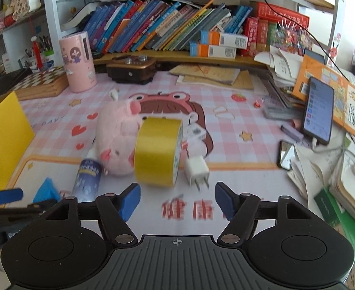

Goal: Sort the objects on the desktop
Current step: 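Grasp the blue toy with the left tool while the right tool approaches the yellow tape, then grasp the yellow tape roll with the right tool while the left tool holds the blue toy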

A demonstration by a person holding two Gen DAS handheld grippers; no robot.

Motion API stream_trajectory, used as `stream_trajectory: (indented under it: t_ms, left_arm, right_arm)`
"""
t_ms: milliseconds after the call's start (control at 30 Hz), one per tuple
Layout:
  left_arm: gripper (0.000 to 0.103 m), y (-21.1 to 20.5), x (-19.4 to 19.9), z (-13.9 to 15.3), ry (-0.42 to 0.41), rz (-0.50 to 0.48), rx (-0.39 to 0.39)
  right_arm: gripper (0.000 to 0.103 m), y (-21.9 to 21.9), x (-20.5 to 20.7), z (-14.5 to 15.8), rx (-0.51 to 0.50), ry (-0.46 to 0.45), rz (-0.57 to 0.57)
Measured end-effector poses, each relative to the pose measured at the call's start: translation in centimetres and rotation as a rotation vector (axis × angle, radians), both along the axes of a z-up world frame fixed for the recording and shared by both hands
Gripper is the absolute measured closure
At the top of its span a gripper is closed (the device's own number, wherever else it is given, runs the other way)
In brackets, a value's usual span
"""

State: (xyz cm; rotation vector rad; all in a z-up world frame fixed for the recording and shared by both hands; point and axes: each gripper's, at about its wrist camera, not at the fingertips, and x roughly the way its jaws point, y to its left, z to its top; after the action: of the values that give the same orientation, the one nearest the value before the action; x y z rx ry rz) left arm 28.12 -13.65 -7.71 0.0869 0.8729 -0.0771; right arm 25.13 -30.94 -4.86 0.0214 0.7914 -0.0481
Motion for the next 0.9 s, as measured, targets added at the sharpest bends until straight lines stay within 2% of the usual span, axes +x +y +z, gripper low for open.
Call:
stream_trajectory:
  t_ms: [267, 433, 500, 600, 733, 900]
  left_arm:
    - [0.05, -0.4, 1.1, -0.9, 0.016, 0.005, -0.01]
    - [0.058, -0.1, 1.3, -1.2, 0.022, 0.009, -0.024]
    - [0.067, -0.1, 1.3, -1.2, 0.018, 0.004, -0.03]
    - [0.072, 0.0, 1.2, -1.1, 0.021, 0.005, -0.04]
    - [0.074, 0.5, 0.6, -0.2, 0.007, 0.027, -0.055]
    - [0.075, 1.0, -0.7, 1.4, -0.026, 0.024, -0.083]
  right_arm:
    - [0.027, 1.1, 3.2, -0.5, -0.007, -0.019, 0.027]
    - [0.027, 2.2, 4.4, -1.1, -0.018, -0.003, 0.048]
    - [0.027, 2.4, 4.8, -1.4, -0.02, 0.004, 0.051]
    - [0.027, 2.8, 5.2, -1.4, -0.024, 0.006, 0.06]
    - [0.027, 3.3, 5.5, -1.2, -0.038, -0.003, 0.05]
    - [0.027, 2.7, 5.6, -1.2, -0.068, -0.016, -0.022]
